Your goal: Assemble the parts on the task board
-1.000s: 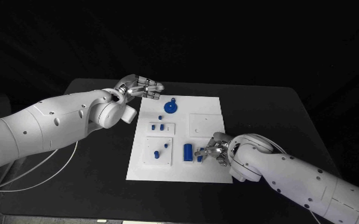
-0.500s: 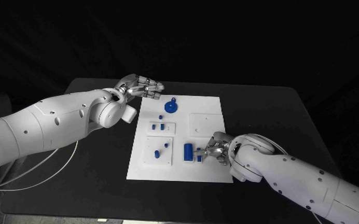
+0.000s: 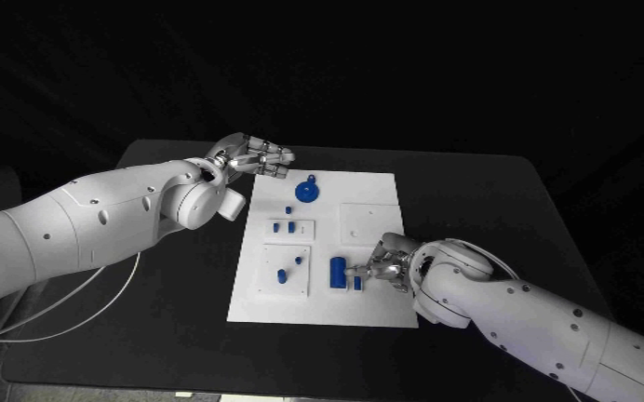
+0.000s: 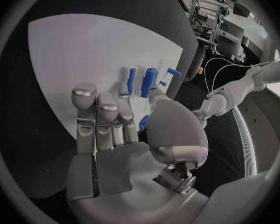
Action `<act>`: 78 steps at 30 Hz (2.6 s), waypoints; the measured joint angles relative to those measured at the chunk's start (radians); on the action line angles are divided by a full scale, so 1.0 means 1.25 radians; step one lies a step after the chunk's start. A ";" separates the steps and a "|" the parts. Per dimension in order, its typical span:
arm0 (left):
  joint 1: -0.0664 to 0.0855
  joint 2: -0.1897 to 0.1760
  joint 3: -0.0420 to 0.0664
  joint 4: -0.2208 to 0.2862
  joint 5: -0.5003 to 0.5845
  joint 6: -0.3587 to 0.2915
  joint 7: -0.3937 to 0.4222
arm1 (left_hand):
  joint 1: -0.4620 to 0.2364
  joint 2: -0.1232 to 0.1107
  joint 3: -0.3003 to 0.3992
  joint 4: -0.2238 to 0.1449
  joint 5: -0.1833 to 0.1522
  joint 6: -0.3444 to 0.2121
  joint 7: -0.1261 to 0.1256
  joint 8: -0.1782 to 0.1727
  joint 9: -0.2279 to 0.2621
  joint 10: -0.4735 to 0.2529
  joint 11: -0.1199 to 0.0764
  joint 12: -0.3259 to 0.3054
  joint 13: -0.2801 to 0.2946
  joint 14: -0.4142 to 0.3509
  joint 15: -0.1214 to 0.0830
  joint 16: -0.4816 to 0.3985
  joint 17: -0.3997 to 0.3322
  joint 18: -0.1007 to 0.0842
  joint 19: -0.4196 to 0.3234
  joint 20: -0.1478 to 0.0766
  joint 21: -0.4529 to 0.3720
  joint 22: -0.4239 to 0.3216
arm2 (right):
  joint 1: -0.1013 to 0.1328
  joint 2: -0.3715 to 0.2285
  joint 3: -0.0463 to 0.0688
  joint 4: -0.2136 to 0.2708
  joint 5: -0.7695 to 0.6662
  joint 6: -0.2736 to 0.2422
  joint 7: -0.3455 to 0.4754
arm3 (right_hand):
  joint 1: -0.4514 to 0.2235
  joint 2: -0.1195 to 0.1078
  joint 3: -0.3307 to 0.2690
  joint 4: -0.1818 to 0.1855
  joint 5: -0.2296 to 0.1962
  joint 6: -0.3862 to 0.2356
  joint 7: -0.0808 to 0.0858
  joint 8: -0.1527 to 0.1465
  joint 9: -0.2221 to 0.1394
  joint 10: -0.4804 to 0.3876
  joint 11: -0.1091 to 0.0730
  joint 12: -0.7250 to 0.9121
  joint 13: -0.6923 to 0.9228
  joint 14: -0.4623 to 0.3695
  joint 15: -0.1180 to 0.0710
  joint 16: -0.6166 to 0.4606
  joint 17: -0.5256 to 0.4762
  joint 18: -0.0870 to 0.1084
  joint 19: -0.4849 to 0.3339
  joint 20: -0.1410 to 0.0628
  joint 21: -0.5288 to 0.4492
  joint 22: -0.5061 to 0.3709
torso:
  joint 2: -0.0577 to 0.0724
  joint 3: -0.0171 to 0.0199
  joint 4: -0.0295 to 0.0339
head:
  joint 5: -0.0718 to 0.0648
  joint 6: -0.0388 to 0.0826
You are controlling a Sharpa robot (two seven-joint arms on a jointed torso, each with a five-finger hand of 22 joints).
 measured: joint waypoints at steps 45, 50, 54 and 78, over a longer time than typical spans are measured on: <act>-0.037 0.116 0.002 -0.212 0.134 -0.045 0.102 | 0.010 0.025 -0.007 -0.027 -0.007 0.001 -0.027 0.000 0.000 -0.008 -0.016 0.000 0.000 -0.052 -0.001 0.000 -0.001 0.000 -0.014 0.014 -0.007 -0.002 | 0.128 0.049 0.041 -0.492 0.743 -0.067 0.611 | 0.053 0.182 0.018 -0.327 0.067 -0.173 0.063 0.000 -0.030 -0.203 0.132 -0.887 -0.963 -0.262 0.162 -0.758 -0.765 0.038 -0.355 0.195 -0.533 -0.926 | -0.100 0.0147 -0.0318 | -0.002 0.103; -0.046 0.118 0.002 -0.228 0.157 -0.033 0.117 | 0.006 0.030 -0.018 -0.038 -0.012 -0.037 -0.034 0.000 -0.001 -0.022 -0.021 0.000 0.000 -0.066 0.000 0.000 -0.002 0.011 -0.017 0.017 -0.007 -0.002 | 0.133 0.061 0.041 -0.514 0.782 -0.042 0.645 | 0.054 0.183 -0.020 -0.308 0.067 -0.190 0.061 0.000 -0.030 -0.219 0.136 -0.890 -0.964 -0.284 0.167 -0.760 -0.788 0.063 -0.376 0.225 -0.528 -0.977 | -0.107 0.0200 -0.0333 | -0.001 0.116; -0.050 0.118 0.002 -0.235 0.169 -0.027 0.125 | -0.001 0.031 -0.018 -0.038 -0.015 -0.053 -0.036 0.000 -0.002 -0.029 -0.024 -0.001 -0.001 -0.072 -0.003 -0.001 -0.003 0.013 -0.035 0.018 -0.010 -0.003 | 0.135 0.064 0.041 -0.519 0.795 -0.030 0.658 | 0.061 0.190 -0.039 -0.297 0.066 -0.213 0.064 -0.001 -0.032 -0.226 0.134 -0.891 -0.965 -0.291 0.166 -0.762 -0.789 0.063 -0.392 0.227 -0.528 -0.979 | -0.110 0.0237 -0.0337 | -0.002 0.122; -0.159 0.016 0.089 0.156 0.186 -0.260 0.161 | -1.006 0.003 0.024 0.004 -0.116 -0.769 -0.121 -0.043 -0.047 -0.831 -0.122 -0.044 -0.045 -0.855 -0.114 -0.046 -0.049 -0.034 -0.751 -0.102 -0.077 -0.058 | 0.210 -0.066 -0.168 -0.120 0.949 -0.285 0.737 | -0.826 0.089 -0.026 -0.143 -0.047 -0.972 -0.036 -0.049 -0.079 -1.032 0.026 -0.936 -1.009 -1.135 0.069 -0.806 -0.835 -0.044 -1.152 0.085 -0.581 -1.029 | -0.161 0.0319 0.0090 | -0.041 0.096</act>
